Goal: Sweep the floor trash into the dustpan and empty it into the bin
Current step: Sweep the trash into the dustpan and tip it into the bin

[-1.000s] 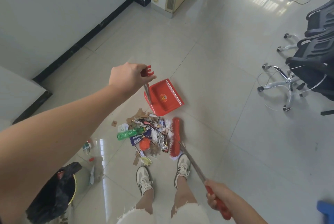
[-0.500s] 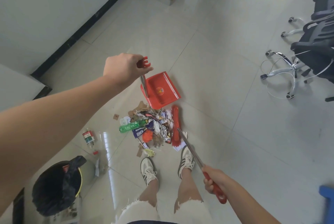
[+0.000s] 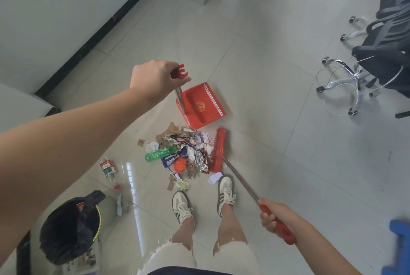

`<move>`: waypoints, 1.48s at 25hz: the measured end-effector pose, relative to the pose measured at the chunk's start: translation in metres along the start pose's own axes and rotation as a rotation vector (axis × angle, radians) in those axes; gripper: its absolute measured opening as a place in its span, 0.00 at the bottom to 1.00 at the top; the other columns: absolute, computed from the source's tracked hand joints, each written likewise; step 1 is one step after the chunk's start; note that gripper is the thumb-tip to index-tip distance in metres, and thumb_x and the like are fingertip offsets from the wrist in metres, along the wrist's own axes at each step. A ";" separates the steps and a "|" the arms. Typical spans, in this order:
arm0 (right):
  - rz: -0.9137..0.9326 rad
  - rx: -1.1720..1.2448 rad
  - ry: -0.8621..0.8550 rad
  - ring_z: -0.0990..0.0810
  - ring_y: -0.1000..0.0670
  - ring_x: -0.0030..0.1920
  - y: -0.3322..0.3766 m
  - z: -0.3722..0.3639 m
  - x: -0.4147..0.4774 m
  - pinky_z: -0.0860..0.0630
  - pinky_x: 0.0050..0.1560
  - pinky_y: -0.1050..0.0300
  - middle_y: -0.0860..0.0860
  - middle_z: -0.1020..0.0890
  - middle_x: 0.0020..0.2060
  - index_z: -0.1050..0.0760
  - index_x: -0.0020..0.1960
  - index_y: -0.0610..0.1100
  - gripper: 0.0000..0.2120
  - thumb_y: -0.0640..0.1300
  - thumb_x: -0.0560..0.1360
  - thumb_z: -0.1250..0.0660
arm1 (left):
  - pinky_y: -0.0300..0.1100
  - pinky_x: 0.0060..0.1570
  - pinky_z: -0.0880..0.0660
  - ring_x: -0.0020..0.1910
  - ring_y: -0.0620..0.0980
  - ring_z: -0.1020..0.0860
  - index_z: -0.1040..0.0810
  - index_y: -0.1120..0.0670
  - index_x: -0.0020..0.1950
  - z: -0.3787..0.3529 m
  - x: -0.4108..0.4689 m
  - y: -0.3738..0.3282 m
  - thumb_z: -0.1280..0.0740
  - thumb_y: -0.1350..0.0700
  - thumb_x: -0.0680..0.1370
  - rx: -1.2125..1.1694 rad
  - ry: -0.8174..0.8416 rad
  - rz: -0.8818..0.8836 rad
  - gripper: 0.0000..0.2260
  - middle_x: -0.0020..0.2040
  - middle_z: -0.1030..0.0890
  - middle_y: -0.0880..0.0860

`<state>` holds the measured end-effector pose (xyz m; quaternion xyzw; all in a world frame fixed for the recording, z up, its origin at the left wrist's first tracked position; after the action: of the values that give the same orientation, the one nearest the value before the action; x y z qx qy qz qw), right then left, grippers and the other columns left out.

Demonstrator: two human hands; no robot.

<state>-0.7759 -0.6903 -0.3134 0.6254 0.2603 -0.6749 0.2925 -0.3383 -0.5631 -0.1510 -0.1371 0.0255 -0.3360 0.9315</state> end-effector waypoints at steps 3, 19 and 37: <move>-0.001 -0.006 -0.017 0.38 0.56 0.15 -0.006 0.017 -0.024 0.42 0.14 0.71 0.48 0.32 0.19 0.36 0.38 0.41 0.13 0.44 0.79 0.39 | 0.37 0.27 0.39 0.33 0.53 0.26 0.24 0.54 0.40 0.001 -0.002 -0.008 0.36 0.38 0.76 -0.002 0.006 -0.003 0.19 0.32 0.24 0.51; -0.038 -0.183 -0.012 0.38 0.55 0.16 0.009 0.019 -0.019 0.40 0.18 0.70 0.46 0.32 0.24 0.35 0.39 0.43 0.10 0.42 0.78 0.39 | 0.41 0.31 0.35 0.34 0.54 0.25 0.25 0.54 0.39 0.017 -0.003 0.000 0.36 0.37 0.76 0.022 -0.026 0.140 0.21 0.32 0.24 0.52; -0.141 -0.458 0.018 0.38 0.54 0.18 0.051 0.067 0.034 0.40 0.19 0.68 0.48 0.33 0.23 0.34 0.39 0.43 0.11 0.45 0.79 0.44 | 0.43 0.34 0.29 0.33 0.54 0.24 0.24 0.54 0.39 0.026 0.012 -0.037 0.36 0.36 0.75 0.068 -0.093 0.250 0.21 0.31 0.24 0.50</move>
<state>-0.7873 -0.7758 -0.3415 0.5290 0.4520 -0.6115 0.3767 -0.3481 -0.5922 -0.1154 -0.1165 -0.0120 -0.2114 0.9704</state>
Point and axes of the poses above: each hand's wrist, its own x-axis towards the middle knuckle, its own z-axis out of the back of the hand, y = z × x, the point moved 6 cm from there along x, towards the middle knuckle
